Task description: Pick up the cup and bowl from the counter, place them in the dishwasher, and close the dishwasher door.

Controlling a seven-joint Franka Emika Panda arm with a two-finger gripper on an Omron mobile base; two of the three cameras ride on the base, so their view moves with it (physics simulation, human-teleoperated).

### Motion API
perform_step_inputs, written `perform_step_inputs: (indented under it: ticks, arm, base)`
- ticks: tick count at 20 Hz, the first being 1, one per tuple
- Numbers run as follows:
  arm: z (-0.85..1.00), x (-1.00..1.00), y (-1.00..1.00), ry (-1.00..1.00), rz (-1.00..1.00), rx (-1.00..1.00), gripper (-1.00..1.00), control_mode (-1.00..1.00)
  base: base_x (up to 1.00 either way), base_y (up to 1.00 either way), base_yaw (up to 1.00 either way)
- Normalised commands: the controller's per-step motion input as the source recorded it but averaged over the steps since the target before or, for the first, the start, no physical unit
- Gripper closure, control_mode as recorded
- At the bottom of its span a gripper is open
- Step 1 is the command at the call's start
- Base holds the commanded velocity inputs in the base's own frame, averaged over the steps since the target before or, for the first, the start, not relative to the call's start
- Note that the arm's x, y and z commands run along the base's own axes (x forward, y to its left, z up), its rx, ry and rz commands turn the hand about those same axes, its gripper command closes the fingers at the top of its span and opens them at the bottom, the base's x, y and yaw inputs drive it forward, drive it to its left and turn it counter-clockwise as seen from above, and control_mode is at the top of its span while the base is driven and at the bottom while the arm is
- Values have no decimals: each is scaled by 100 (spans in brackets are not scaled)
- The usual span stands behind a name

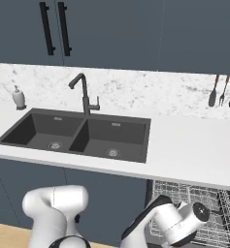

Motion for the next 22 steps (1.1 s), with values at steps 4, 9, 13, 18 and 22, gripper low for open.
perform_step_inputs:
  ticks: [4, 9, 13, 18, 22]
  arm:
    - [-36, 1, 0, -1, 0, 0, 100, -100]
    - [-37, 0, 5, 0, 0, -1, 100, -100]
    - [1, 0, 0, 0, 0, 0, 100, -100]
    - [31, 7, 0, -12, 0, 8, 100, -100]
    - [0, 50, 0, -14, 1, 9, 100, -100]
  base:
    - [0, 0, 0]
    - [0, 0, 0]
    - [0, 0, 0]
    - [0, 0, 0]
    - [0, 0, 0]
